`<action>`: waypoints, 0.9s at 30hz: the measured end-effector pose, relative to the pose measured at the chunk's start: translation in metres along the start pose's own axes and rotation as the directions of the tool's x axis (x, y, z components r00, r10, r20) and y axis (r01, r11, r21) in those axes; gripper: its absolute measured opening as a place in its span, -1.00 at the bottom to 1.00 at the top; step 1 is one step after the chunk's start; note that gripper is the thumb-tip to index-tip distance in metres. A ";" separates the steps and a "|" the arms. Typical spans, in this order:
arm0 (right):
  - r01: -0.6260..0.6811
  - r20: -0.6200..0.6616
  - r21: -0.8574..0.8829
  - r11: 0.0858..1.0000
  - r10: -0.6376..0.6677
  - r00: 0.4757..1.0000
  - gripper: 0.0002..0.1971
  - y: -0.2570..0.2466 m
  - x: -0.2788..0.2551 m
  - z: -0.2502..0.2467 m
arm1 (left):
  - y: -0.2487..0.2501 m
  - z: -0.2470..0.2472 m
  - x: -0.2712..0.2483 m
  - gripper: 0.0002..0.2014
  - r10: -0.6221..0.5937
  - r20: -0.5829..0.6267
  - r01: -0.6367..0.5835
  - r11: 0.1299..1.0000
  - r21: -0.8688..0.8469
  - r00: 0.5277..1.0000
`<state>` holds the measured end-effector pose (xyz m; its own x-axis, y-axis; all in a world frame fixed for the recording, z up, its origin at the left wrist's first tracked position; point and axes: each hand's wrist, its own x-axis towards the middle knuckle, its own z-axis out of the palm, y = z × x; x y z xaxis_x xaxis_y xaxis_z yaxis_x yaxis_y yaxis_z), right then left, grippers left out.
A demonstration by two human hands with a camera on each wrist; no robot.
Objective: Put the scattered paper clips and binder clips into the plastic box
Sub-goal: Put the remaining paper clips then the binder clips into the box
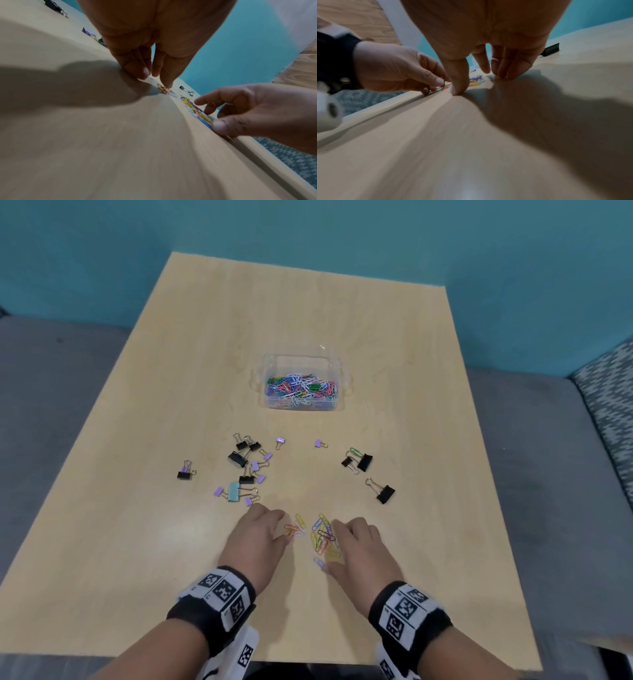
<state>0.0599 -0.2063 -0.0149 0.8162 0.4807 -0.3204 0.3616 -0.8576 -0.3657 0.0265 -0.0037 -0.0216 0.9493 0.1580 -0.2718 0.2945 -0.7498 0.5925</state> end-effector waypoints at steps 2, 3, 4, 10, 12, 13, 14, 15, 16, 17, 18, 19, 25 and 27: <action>0.012 -0.062 0.034 0.999 -0.010 0.998 -0.60 -0.003 0.017 -0.003 | 0.006 0.001 0.004 -0.69 -0.022 0.008 0.022 1.000 0.006 1.000; 0.016 -0.071 0.048 0.999 -0.012 0.997 -0.64 -0.004 0.024 -0.005 | 0.009 0.000 0.006 -0.69 -0.031 0.012 0.031 1.000 0.006 0.999; 0.014 -0.074 0.067 0.998 -0.009 0.997 -0.66 -0.003 0.029 -0.008 | 0.011 0.000 0.007 -0.68 -0.034 0.016 0.034 0.999 0.013 0.999; -0.089 -0.013 0.078 0.993 0.091 0.996 -0.51 0.003 0.020 -0.006 | 0.014 0.005 0.011 -0.60 0.000 0.102 -0.015 0.990 0.143 0.995; -0.073 -0.036 0.085 0.994 0.076 0.996 -0.60 -0.001 0.026 -0.002 | 0.017 0.009 0.014 -0.62 0.028 0.101 -0.043 0.989 0.142 0.994; -0.062 -0.048 0.097 0.993 0.067 0.997 -0.66 -0.003 0.031 0.000 | 0.018 0.011 0.016 -0.63 0.044 0.099 -0.058 0.988 0.140 0.994; -0.051 -0.059 0.108 0.993 0.057 0.997 -0.72 -0.005 0.035 0.001 | 0.020 0.013 0.017 -0.63 0.060 0.096 -0.073 0.987 0.144 0.994; -0.040 -0.061 0.112 0.993 0.047 0.997 -0.77 -0.005 0.038 0.002 | 0.021 0.015 0.019 -0.64 0.076 0.096 -0.090 0.985 0.147 0.992; -0.027 -0.059 0.105 0.994 0.033 0.998 -0.81 -0.005 0.041 0.004 | 0.022 0.017 0.021 -0.66 0.094 0.095 -0.108 0.983 0.149 0.991; -0.010 -0.057 0.090 0.996 0.015 0.998 -0.84 -0.004 0.043 0.004 | 0.023 0.018 0.022 -0.69 0.113 0.092 -0.126 0.981 0.150 0.989; 0.013 -0.063 0.076 0.997 -0.008 0.998 -0.87 -0.003 0.044 0.005 | 0.023 0.020 0.024 -0.72 0.132 0.088 -0.144 0.978 0.153 0.987; 0.035 -0.070 0.066 0.997 -0.030 0.997 -0.91 -0.003 0.044 0.005 | 0.023 0.021 0.025 -0.74 0.147 0.085 -0.159 0.974 0.159 0.985; 0.095 -0.069 0.005 0.995 -0.094 0.993 -0.80 0.002 0.049 0.005 | 0.020 0.020 0.029 -0.97 0.172 0.070 -0.183 0.966 0.184 0.982; 0.128 -0.054 -0.034 0.991 -0.130 0.990 -0.69 0.004 0.051 0.003 | 0.021 0.018 0.030 -0.98 0.175 0.080 -0.188 0.962 0.199 0.981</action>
<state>0.1009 -0.1845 -0.0354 0.7857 0.5773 -0.2222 0.4784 -0.7947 -0.3736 0.0590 -0.0262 -0.0313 0.9743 -0.0274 -0.2236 0.0831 -0.8789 0.4697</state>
